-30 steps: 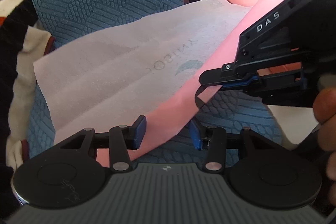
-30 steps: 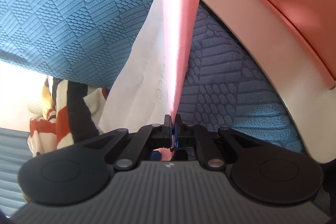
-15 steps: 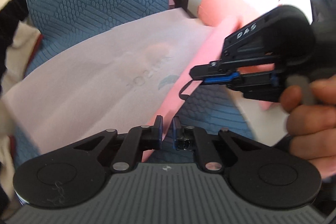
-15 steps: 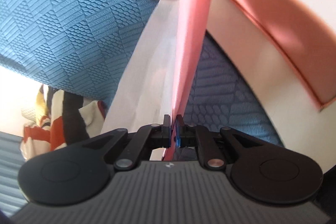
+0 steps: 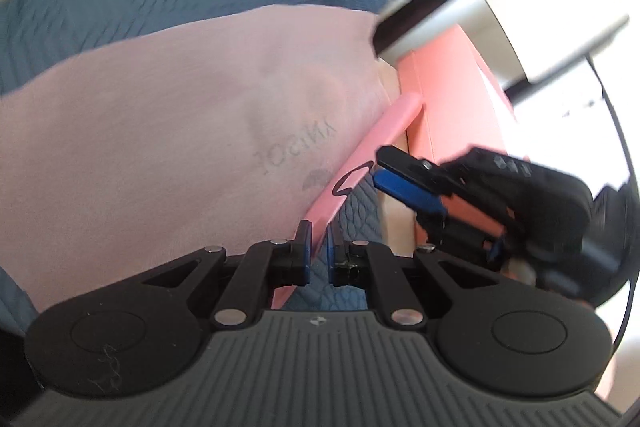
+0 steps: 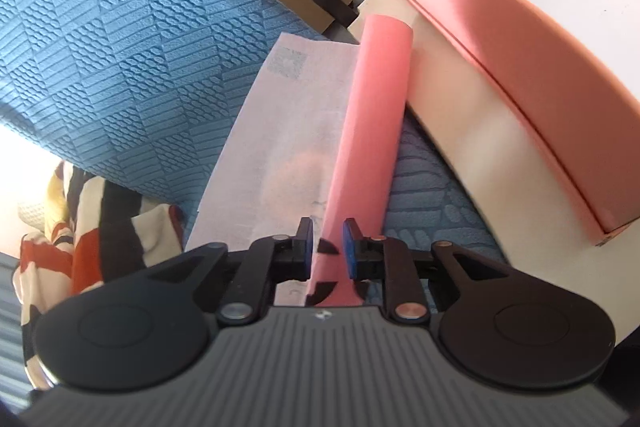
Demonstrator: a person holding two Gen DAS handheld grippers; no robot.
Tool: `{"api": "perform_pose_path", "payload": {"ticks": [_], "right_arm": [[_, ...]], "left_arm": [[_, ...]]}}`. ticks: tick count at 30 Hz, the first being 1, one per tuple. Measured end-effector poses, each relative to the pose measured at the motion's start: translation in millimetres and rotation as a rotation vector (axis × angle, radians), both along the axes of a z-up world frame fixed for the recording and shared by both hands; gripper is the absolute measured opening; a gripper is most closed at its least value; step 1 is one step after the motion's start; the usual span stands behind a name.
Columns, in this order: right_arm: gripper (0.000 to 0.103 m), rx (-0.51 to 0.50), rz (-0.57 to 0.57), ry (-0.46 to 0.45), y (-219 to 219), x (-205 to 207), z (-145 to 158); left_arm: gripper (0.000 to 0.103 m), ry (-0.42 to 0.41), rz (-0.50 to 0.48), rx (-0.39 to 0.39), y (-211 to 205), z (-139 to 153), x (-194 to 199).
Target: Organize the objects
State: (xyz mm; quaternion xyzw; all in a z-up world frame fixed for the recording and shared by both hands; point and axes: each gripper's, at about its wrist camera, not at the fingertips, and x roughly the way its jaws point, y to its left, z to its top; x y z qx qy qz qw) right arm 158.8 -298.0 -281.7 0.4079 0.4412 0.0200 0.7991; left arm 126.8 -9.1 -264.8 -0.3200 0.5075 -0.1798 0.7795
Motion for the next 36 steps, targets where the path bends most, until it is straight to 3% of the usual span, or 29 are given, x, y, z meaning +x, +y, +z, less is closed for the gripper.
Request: {"api": "perform_pose_path", "payload": {"ticks": [4,7,10,13,20,23,25,29,36], "right_arm": [[0.020,-0.045,0.034,-0.020,8,1,4],[0.020,-0.050,0.071,-0.027,17,3,2],[0.020,-0.051,0.088,-0.010,24,7,-4],[0.020,-0.047,0.094,0.007,31,10,-10],[0.019,-0.061,0.130,0.053,46,16,-23],[0.016,-0.044,0.118,0.066,47,18,-27],[0.016,-0.027,0.121,0.074,46,19,-29],[0.016,-0.013,0.120,0.078,45,19,-30],[0.017,0.017,0.118,0.091,40,20,-31]], "left_arm": [[0.009,0.065,0.063,-0.092,7,-12,1],[0.009,0.088,0.100,-0.110,15,-18,3],[0.009,0.097,0.119,-0.095,18,-21,7],[0.009,0.083,0.126,-0.030,18,-21,9],[0.009,0.096,0.130,-0.011,18,-27,19],[0.009,0.075,0.133,0.035,19,-21,20],[0.009,0.038,0.140,0.022,22,-15,19],[0.009,-0.033,0.104,-0.008,20,0,19],[0.010,0.003,0.022,0.105,0,-10,19]]}}
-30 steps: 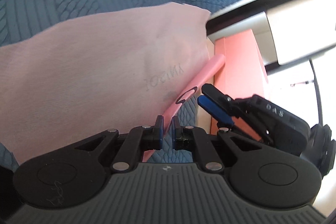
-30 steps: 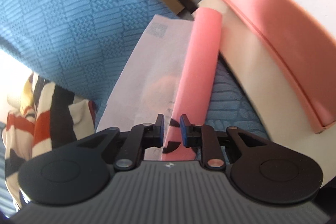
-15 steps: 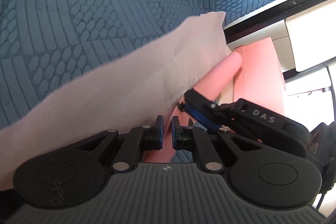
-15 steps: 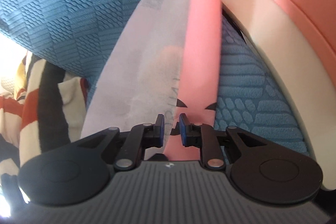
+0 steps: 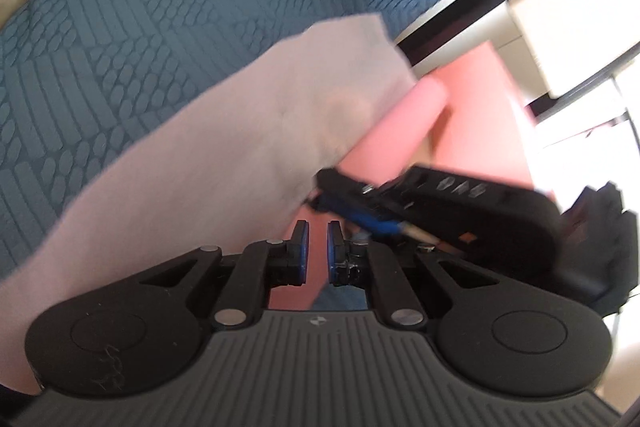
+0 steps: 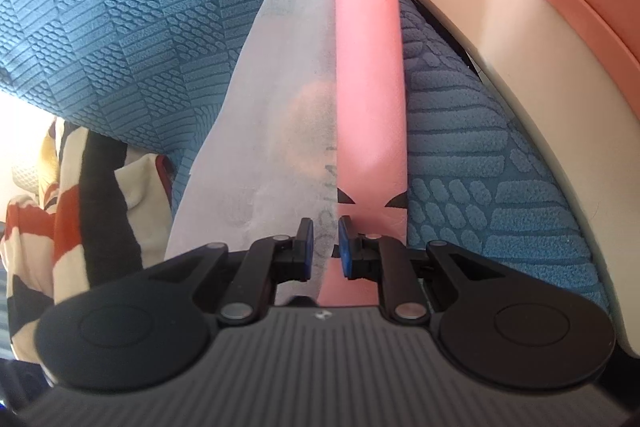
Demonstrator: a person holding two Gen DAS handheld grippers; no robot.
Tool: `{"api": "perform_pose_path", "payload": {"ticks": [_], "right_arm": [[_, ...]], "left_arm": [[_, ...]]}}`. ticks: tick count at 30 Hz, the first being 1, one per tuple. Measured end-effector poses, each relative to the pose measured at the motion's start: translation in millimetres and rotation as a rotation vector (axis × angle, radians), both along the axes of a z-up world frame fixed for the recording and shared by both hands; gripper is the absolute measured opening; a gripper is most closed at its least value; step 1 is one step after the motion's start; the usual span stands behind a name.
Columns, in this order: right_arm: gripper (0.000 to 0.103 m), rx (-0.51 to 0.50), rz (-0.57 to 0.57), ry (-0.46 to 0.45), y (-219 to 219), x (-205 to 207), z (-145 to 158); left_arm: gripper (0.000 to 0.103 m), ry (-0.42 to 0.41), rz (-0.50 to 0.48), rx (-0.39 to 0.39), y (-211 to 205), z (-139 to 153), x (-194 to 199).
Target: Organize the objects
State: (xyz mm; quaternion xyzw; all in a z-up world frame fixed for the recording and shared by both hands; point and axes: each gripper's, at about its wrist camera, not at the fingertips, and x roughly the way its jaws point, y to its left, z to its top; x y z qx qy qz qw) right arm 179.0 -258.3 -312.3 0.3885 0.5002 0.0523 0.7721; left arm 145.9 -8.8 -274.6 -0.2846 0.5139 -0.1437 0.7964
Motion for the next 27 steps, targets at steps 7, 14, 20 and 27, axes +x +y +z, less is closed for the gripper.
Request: {"api": "perform_pose_path", "payload": {"ticks": [7,14,20,27], "right_arm": [[0.020,-0.042,-0.033,-0.041,-15,-11,20],[0.044,-0.115,-0.121,-0.071,-35,-14,26],[0.044,-0.090,-0.112,-0.044,-30,-6,10],[0.036,-0.028,-0.035,-0.044,-17,-7,7]], "left_arm": [[0.010,-0.005,-0.020,0.085,-9,-3,-5],[0.009,-0.007,-0.015,0.083,-9,-3,-6],[0.009,-0.015,0.027,0.087,-9,-5,-6],[0.010,-0.015,0.032,0.087,-9,-3,-6]]}}
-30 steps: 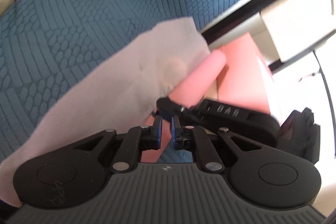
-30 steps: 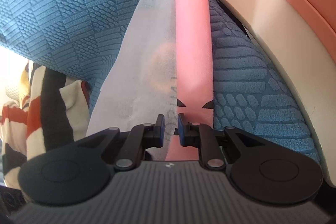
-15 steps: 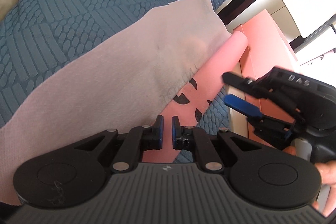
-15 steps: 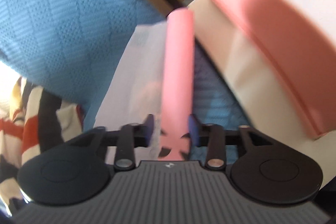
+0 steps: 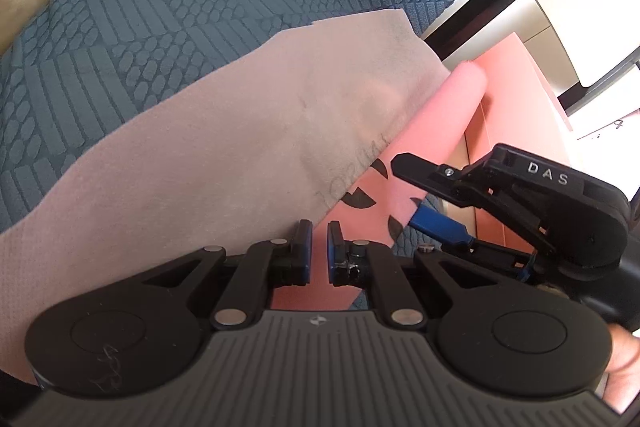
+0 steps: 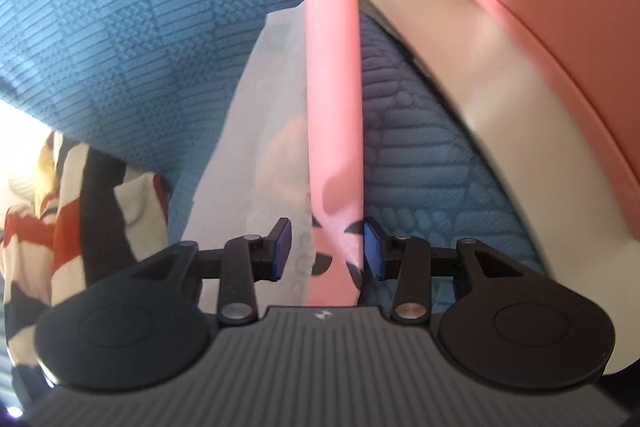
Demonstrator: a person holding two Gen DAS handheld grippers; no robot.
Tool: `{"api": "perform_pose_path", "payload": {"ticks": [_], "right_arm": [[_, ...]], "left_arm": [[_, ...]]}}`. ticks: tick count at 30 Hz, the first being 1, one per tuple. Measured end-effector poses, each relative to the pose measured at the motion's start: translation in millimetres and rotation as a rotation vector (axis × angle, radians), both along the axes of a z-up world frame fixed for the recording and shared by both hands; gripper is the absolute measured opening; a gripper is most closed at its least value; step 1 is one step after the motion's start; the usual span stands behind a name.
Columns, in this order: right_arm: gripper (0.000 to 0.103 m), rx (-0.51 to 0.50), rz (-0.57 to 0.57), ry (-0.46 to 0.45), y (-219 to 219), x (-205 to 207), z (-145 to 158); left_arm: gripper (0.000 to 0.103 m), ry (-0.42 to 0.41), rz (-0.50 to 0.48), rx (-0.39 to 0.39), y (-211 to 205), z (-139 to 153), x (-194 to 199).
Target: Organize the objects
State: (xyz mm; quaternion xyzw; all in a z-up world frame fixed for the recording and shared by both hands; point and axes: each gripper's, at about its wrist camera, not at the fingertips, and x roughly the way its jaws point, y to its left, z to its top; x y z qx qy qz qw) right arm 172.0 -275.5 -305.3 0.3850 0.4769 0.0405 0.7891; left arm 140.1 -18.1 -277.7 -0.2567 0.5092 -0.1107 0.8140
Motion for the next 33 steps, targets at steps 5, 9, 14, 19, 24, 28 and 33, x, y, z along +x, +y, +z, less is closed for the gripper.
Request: {"api": "perform_pose_path", "payload": {"ticks": [5,9,14,19,24,28,33], "right_arm": [[0.007,0.002,0.016,0.009,5,-3,-1],[0.006,0.009,0.006,0.002,3,-4,2],[0.006,0.004,0.007,0.000,-2,-4,5],[0.006,-0.004,0.005,0.016,-7,-5,4],[0.006,0.006,0.006,0.028,-13,-5,3],[0.006,0.005,0.012,0.030,-19,-10,3],[0.006,0.009,0.019,0.038,-23,-12,1]], "left_arm": [[0.010,-0.002,0.003,-0.003,1,1,1],[0.010,-0.002,0.006,-0.043,5,4,-1],[0.044,-0.058,-0.052,-0.021,-5,17,-2],[0.050,-0.093,-0.146,-0.039,-19,22,-4],[0.050,-0.132,-0.252,0.019,-36,26,-2],[0.050,-0.123,-0.316,0.082,-50,22,-3],[0.048,-0.151,-0.373,0.176,-66,22,-7]]}}
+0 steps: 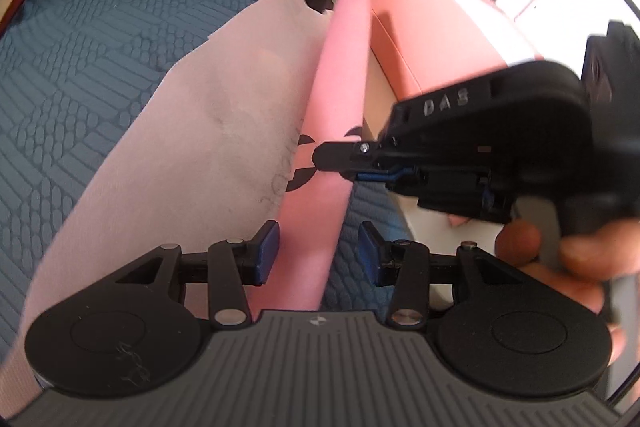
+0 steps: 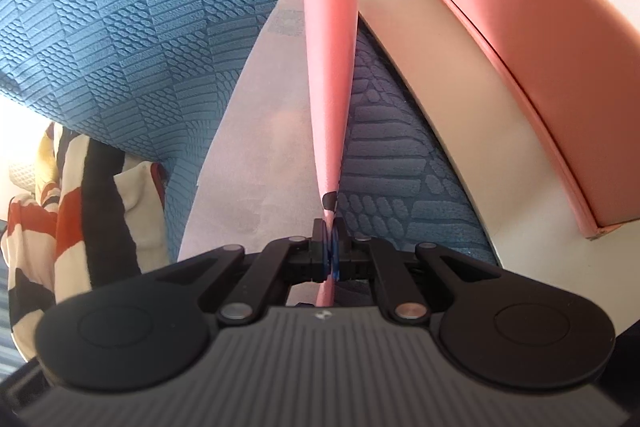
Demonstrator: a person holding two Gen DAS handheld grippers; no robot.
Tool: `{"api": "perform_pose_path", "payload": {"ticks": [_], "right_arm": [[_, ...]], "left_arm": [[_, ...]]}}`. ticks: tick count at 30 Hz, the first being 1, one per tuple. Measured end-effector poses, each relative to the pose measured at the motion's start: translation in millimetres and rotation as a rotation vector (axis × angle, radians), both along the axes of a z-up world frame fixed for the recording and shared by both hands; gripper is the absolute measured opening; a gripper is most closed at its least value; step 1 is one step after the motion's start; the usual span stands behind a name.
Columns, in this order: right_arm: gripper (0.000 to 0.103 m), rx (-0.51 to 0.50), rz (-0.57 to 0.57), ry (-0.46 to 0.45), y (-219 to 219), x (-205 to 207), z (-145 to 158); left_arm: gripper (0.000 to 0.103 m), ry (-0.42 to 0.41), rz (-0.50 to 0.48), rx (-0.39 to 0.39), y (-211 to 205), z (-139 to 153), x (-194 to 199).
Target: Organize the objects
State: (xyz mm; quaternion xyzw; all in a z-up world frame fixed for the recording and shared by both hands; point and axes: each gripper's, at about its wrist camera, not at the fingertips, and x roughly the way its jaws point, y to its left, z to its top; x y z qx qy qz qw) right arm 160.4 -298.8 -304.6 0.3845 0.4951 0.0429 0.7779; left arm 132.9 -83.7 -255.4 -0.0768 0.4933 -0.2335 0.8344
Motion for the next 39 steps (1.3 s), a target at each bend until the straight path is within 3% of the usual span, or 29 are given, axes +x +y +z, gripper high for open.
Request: {"api": "perform_pose_path", "payload": {"ticks": [3,5,8,15,20,26,39], "right_arm": [[0.006,0.003,-0.005,0.005,-2,-1,-2],[0.007,-0.005,-0.005,0.004,-2,-1,-1],[0.009,-0.028,-0.001,-0.012,0,1,1],[0.018,-0.060,0.017,-0.039,4,3,7],[0.020,-0.083,0.036,-0.089,8,-1,17],[0.020,-0.094,0.060,-0.099,19,2,17],[0.019,-0.058,0.038,-0.012,36,10,-3]], "left_arm": [[0.034,-0.033,-0.015,0.059,-5,1,-3],[0.027,-0.030,-0.006,0.024,-2,2,-2],[0.020,0.008,0.042,-0.072,8,0,4],[0.019,0.190,0.207,-0.336,40,-21,17],[0.019,0.292,0.332,-0.447,59,-39,20],[0.017,0.319,0.408,-0.445,66,-44,18],[0.016,0.299,0.431,-0.407,75,-42,16]]}}
